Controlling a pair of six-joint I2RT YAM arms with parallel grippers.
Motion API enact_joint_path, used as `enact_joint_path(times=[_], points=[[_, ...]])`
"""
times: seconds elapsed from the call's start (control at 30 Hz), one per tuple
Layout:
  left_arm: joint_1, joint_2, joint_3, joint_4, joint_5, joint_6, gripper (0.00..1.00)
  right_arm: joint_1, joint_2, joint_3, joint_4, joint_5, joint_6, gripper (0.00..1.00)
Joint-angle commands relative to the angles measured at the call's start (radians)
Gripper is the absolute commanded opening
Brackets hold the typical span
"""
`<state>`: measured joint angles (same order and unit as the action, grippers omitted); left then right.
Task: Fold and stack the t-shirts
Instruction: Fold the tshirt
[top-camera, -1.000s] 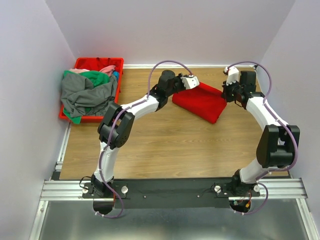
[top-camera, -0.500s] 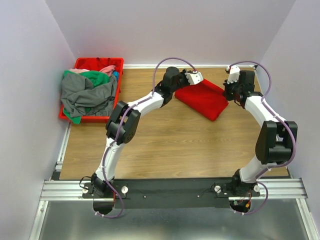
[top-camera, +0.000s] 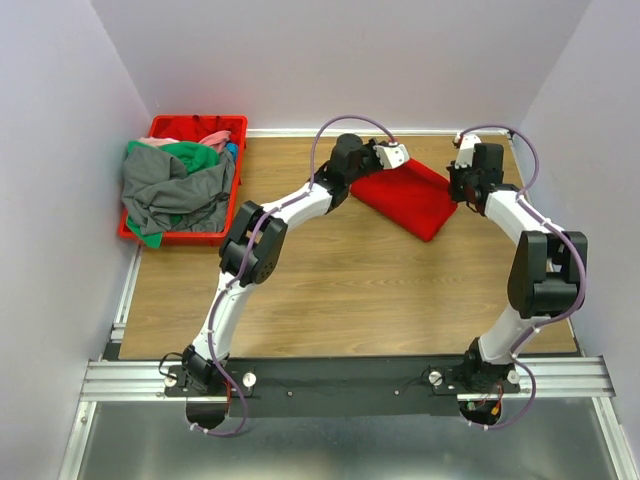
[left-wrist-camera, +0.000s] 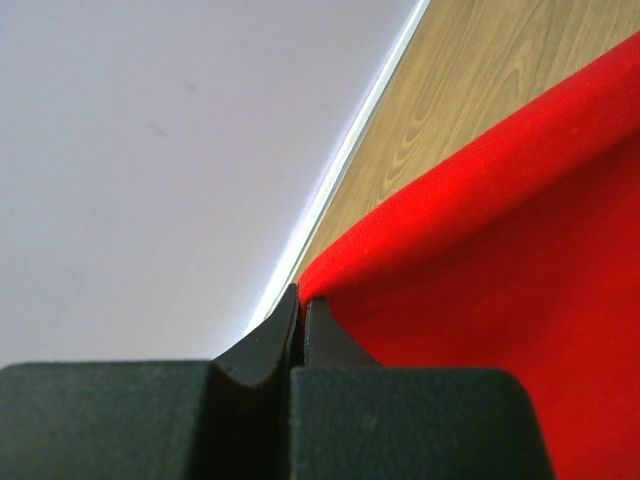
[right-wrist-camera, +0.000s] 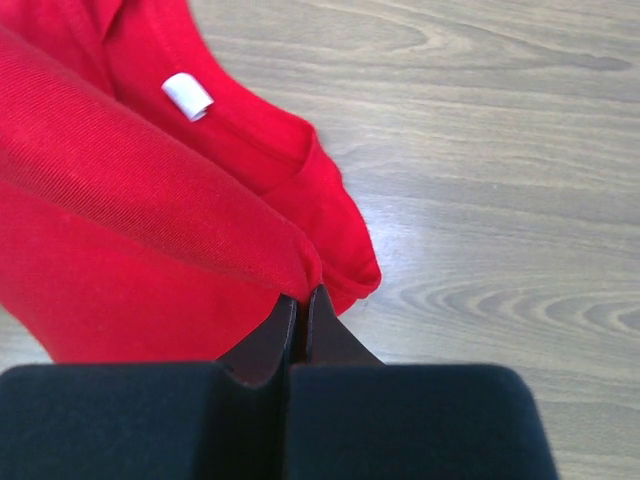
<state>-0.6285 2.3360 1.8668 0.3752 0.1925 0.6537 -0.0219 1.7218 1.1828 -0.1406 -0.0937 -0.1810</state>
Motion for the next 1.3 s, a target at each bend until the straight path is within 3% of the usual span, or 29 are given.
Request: enact_joint_path(times=[0.0,0.27,0.33,0.37,0.4,0.47,0.5,0.53,0.57,0.6,0.63,0.7,0.73,1.03,1.27], points=[[0.010,0.020,0.042,0.041,-0.016,-0.002,0.00,-0.021,0.036,-0.005,0.027,0.129,0.032,0.00],[0.010,0.029,0.063,0.039,-0.008,-0.016,0.01,-0.024,0.071,0.001,0.033,0.160,0.049,0.00],[0.010,0.034,0.069,0.041,-0.008,-0.031,0.08,-0.024,0.085,0.006,0.036,0.172,0.054,0.00],[0.010,0.037,0.075,0.042,-0.013,-0.038,0.14,-0.024,0.102,0.014,0.038,0.178,0.055,0.01],[0.009,0.039,0.078,0.047,-0.022,-0.055,0.32,-0.026,0.113,0.020,0.042,0.202,0.063,0.01],[0.007,0.034,0.095,0.047,-0.074,-0.075,0.48,-0.027,0.163,0.050,0.049,0.239,0.072,0.02],[0.007,0.023,0.100,0.048,-0.099,-0.084,0.61,-0.030,0.185,0.069,0.053,0.296,0.090,0.13],[0.009,0.014,0.104,0.047,-0.128,-0.086,0.66,-0.032,0.215,0.090,0.052,0.330,0.101,0.25],[0.007,0.002,0.106,0.047,-0.184,-0.089,0.80,-0.035,0.252,0.121,0.052,0.365,0.101,0.30],[0.009,-0.032,0.104,0.045,-0.244,-0.091,0.83,-0.042,0.266,0.132,0.053,0.370,0.103,0.38],[0.009,-0.055,0.100,0.042,-0.276,-0.089,0.84,-0.046,0.275,0.142,0.053,0.368,0.103,0.57],[0.019,-0.146,0.039,0.045,-0.303,-0.097,0.84,-0.047,0.271,0.150,0.053,0.370,0.100,0.80],[0.019,-0.182,-0.027,0.050,-0.301,-0.100,0.84,-0.047,0.266,0.152,0.053,0.371,0.100,0.87],[0.029,-0.493,-0.316,-0.016,-0.272,-0.247,0.85,-0.099,0.148,0.123,0.053,0.312,0.061,0.88],[0.030,-0.719,-0.503,-0.079,-0.255,-0.364,0.84,-0.171,0.170,0.124,0.018,0.250,0.029,0.86]])
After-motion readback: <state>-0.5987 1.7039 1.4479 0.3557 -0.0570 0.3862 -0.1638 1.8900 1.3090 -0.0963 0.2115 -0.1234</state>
